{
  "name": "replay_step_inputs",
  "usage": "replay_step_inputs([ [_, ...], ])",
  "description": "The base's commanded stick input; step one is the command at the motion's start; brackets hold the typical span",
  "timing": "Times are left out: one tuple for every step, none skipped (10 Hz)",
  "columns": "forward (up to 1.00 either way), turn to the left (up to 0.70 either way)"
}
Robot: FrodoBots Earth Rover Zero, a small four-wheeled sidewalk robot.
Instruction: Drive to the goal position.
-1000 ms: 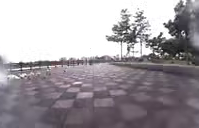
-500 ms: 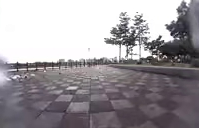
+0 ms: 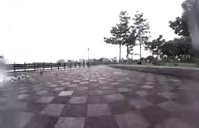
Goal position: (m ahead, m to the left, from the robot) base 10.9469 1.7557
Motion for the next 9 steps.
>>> replay_step_inputs([
  [1.00,0.00],
  [1.00,0.00],
  [1.00,0.00],
  [1.00,0.00],
  [1.00,0.00],
  [1.00,0.00],
  [1.00,0.00],
  [1.00,0.00],
  [1.00,0.00],
])
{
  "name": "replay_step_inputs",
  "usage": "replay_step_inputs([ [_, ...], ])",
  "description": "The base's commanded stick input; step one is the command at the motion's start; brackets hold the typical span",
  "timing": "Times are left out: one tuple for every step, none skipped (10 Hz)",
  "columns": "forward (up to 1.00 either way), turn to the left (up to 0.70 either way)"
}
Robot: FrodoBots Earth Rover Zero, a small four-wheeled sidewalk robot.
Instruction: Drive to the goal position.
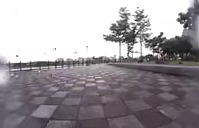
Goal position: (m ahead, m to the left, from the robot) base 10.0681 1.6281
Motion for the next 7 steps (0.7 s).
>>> replay_step_inputs([
  [1.00,0.08],
  [1.00,0.19],
  [1.00,0.18],
  [1.00,0.06],
  [1.00,0.01],
  [1.00,0.00],
  [1.00,0.00],
])
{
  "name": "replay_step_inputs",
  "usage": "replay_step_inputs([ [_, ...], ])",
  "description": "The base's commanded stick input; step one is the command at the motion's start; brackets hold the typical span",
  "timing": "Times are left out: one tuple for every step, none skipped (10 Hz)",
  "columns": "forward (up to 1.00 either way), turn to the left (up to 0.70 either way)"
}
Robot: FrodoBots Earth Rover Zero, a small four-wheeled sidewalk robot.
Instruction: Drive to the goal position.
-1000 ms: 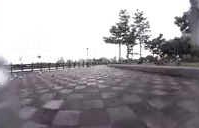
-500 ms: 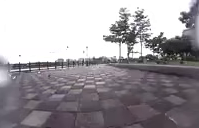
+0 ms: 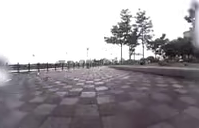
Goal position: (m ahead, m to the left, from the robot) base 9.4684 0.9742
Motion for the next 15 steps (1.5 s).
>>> replay_step_inputs([
  [1.00,0.00],
  [1.00,0.00],
  [1.00,0.00],
  [1.00,0.00],
  [1.00,0.00],
  [1.00,0.00],
  [1.00,0.00],
  [1.00,0.00],
  [1.00,0.08],
  [1.00,0.15],
  [1.00,0.13],
  [1.00,0.00],
  [1.00,0.00],
  [1.00,0.00],
  [1.00,0.00],
])
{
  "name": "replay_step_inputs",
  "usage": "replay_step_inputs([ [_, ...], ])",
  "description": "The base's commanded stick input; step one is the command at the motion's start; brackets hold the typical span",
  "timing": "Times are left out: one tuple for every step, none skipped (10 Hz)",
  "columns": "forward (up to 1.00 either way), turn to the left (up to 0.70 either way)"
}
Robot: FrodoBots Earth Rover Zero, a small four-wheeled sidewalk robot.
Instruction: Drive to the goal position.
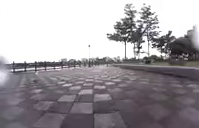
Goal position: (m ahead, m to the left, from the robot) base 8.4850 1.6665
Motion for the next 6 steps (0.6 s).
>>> replay_step_inputs([
  [1.00,0.00],
  [1.00,0.00],
  [1.00,0.00],
  [1.00,0.01],
  [1.00,0.14],
  [1.00,0.24],
])
